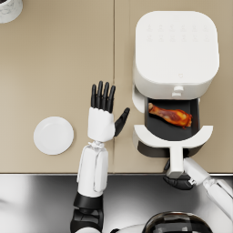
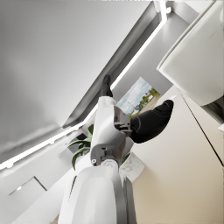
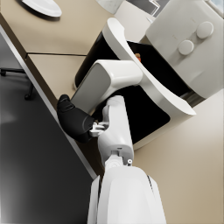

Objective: Pick up the drumstick and place it into the air fryer

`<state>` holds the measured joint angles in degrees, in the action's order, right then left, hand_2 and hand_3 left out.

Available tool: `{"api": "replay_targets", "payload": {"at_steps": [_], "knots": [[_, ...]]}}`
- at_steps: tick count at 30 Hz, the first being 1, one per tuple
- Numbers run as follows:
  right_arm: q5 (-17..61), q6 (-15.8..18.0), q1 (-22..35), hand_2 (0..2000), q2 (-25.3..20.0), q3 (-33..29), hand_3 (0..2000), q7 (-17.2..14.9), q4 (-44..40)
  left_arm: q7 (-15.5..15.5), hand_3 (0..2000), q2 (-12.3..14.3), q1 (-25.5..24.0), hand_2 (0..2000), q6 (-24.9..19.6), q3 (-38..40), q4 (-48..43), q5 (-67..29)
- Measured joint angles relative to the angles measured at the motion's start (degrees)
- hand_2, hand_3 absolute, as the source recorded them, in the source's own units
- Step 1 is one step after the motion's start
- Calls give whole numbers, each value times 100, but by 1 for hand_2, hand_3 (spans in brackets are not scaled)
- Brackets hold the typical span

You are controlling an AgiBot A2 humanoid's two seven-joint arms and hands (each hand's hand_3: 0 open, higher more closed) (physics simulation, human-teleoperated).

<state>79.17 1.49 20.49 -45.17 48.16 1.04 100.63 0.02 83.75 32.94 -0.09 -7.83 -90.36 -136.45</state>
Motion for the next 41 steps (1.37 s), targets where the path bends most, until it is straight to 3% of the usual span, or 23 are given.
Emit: {"api": "replay_targets", "payload": {"at_steps": [8, 19, 24, 28, 41], "knots": [[2, 349, 878, 2000, -655, 69, 2000, 67, -1238, -1, 0, -35, -575, 0, 6, 994, -468, 3], [6, 640, 1984, 2000, -1617, 153, 2000, 79, -3135, -1, 0, -47, -986, 0, 7, 1563, -691, 4], [15, 604, 2432, 2000, -2028, 167, 2000, 16, -3945, -1, 0, -69, -1028, 0, 7, 1642, -741, 4], [16, 670, 2517, 2000, -2339, -106, 2000, 38, -4373, -1, 0, -86, -1063, 0, 7, 1675, -686, 4], [19, 885, 2421, 2000, -2458, -394, 2000, 70, -4433, -1, 0, -105, -1086, 0, 7, 1631, -621, 3]]}}
